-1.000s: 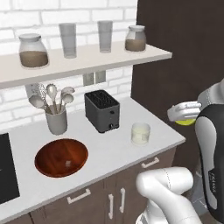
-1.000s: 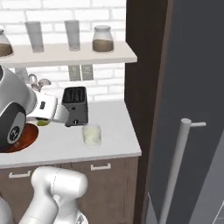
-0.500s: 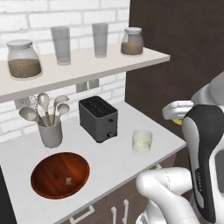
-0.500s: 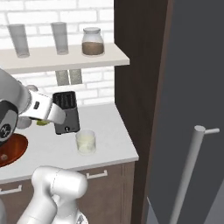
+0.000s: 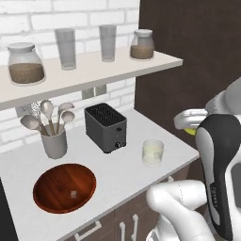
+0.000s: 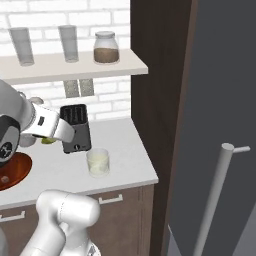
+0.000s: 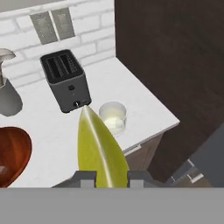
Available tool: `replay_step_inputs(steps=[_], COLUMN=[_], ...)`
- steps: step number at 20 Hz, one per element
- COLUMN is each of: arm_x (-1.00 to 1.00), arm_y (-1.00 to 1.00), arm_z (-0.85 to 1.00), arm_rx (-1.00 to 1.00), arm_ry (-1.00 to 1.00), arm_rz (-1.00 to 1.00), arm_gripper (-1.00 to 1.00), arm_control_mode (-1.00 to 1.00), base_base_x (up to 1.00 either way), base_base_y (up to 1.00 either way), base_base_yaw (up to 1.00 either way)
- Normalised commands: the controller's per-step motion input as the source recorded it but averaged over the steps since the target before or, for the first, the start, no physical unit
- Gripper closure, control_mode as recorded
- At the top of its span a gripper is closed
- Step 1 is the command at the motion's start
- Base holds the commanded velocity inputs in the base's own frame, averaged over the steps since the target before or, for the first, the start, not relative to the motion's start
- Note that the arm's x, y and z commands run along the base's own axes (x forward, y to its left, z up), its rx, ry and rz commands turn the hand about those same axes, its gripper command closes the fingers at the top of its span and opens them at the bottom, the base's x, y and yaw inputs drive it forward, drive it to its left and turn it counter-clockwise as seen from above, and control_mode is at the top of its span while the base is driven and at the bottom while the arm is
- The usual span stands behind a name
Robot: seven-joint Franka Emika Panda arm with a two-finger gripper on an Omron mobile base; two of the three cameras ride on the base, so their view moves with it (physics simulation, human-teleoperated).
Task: Grab a lemon wedge from the fridge and one ice cube from the ice bowl, and put them in the glass of lemonade.
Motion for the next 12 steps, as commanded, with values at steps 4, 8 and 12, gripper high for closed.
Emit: replay_step_inputs(steps=[4, 8, 12], arm_x=[0.07, 0.08, 0.11], arm_y=[0.1, 0.0, 0.0], arm_z=[-0.26, -0.4, -0.28], arm_rx=[-0.09, -0.2, -0.27], arm_ry=[0.19, 0.26, 0.23], arm_rz=[0.21, 0.35, 0.35], arm_gripper=[1.0, 1.0, 1.0], arm_control_mode=[-1.0, -1.0, -1.0], base_base_x=[0.0, 0.0, 0.0], base_base_y=[0.0, 0.0, 0.0], base_base_yaw=[0.0, 0.0, 0.0])
